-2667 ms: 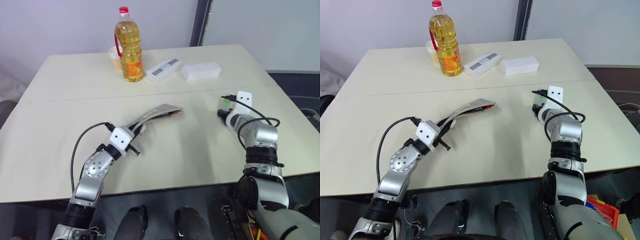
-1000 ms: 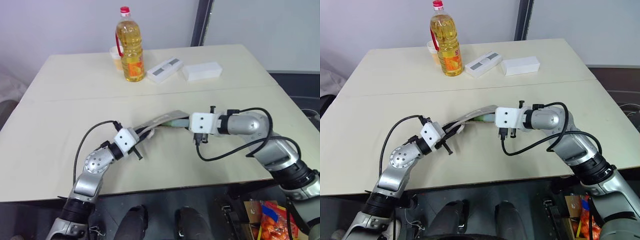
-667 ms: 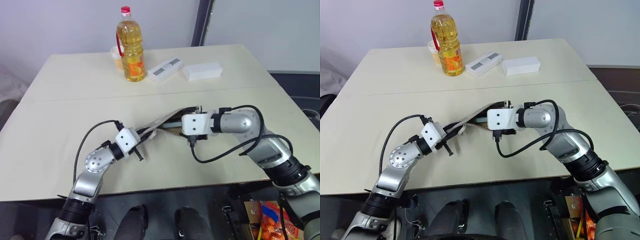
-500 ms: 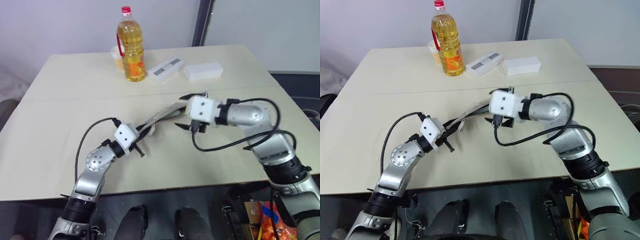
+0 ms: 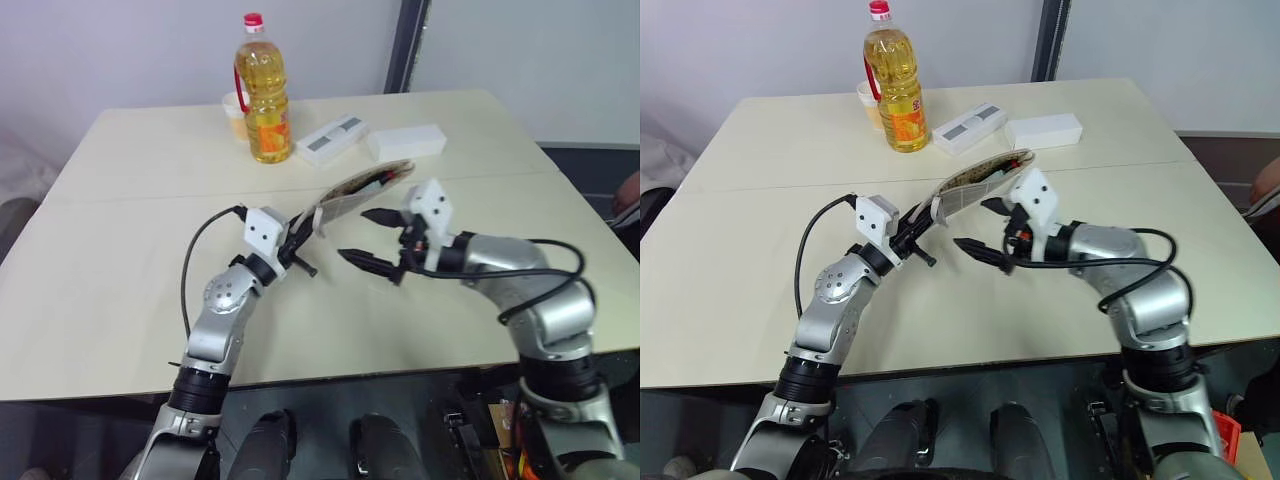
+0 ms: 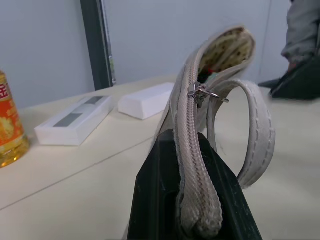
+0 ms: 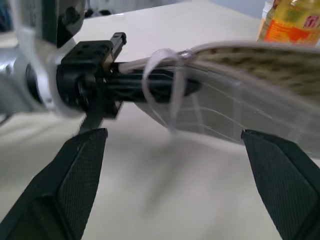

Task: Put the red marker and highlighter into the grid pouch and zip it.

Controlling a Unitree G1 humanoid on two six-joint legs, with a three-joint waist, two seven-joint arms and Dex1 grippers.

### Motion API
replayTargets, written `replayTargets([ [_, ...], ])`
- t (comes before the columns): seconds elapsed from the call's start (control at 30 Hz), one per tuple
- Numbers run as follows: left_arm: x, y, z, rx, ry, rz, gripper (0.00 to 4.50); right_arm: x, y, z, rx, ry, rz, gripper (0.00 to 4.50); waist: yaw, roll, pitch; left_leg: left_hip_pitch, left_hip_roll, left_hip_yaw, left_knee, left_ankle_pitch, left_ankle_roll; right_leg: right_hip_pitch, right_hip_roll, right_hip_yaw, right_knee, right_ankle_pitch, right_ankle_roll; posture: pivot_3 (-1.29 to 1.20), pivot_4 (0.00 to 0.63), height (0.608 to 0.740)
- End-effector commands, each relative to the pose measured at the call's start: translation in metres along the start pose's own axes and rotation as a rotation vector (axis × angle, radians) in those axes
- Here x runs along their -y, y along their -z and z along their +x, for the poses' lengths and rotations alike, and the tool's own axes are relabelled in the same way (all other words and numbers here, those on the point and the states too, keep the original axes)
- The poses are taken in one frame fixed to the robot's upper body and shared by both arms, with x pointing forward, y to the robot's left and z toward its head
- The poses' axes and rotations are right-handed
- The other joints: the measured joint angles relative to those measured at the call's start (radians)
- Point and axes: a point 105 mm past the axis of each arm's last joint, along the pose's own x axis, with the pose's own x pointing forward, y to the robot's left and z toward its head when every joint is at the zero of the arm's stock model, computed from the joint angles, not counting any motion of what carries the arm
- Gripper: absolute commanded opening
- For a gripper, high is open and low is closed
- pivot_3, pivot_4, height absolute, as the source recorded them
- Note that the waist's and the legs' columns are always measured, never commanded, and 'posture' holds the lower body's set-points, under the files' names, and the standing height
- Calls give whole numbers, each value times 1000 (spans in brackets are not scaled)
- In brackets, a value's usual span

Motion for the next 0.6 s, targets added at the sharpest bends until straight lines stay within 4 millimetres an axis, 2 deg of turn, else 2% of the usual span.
replayTargets([
  [0.03,0,-14,6,52,-6,59,0,2,-13,15,89,72,107,4447,-3,0,0,0,0,0,0,0,0,0,0,0,0,0,0,0,150,740],
  [0.13,1,-13,7,51,-3,85,0,-1,-20,23,137,70,199,4447,-3,0,0,0,0,0,0,0,0,0,0,0,0,0,0,0,150,740],
  [0.2,3,-12,6,50,8,106,0,-2,-21,27,149,71,239,3923,-2,0,0,0,0,0,0,0,0,0,1,0,0,0,0,0,150,740],
  [0.23,3,-12,6,48,11,116,0,-3,-22,29,150,68,252,3570,-2,0,0,0,0,0,0,0,0,0,1,0,0,0,0,0,150,740],
  [0.4,0,-10,5,45,0,130,0,-5,-22,31,149,54,288,905,-4,0,0,0,0,0,0,0,0,0,2,0,0,0,0,0,150,740],
  [0.47,-2,-10,4,45,-5,140,0,-4,-21,30,145,60,292,21,-4,0,0,0,0,0,0,0,0,0,2,0,0,0,0,0,150,740],
  [0.6,-6,-9,4,45,-14,150,0,0,-18,26,127,80,283,21,-5,0,0,0,0,0,0,0,0,0,2,0,0,0,0,0,150,740],
])
